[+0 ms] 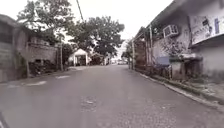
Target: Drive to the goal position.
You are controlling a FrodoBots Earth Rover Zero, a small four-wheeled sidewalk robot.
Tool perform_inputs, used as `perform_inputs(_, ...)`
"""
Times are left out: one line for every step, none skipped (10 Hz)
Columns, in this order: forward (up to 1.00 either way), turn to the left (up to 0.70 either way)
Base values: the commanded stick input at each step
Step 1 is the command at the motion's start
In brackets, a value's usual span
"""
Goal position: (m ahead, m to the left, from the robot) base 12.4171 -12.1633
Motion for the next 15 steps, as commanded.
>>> perform_inputs(0.70,0.00)
perform_inputs(0.70,0.00)
perform_inputs(0.70,0.00)
perform_inputs(0.70,0.00)
perform_inputs(0.70,0.00)
perform_inputs(0.70,0.00)
perform_inputs(0.70,0.00)
perform_inputs(0.70,0.00)
perform_inputs(0.70,0.00)
perform_inputs(0.70,0.00)
perform_inputs(0.70,0.00)
perform_inputs(0.70,0.00)
perform_inputs(0.70,0.00)
perform_inputs(0.70,0.00)
perform_inputs(0.70,0.00)
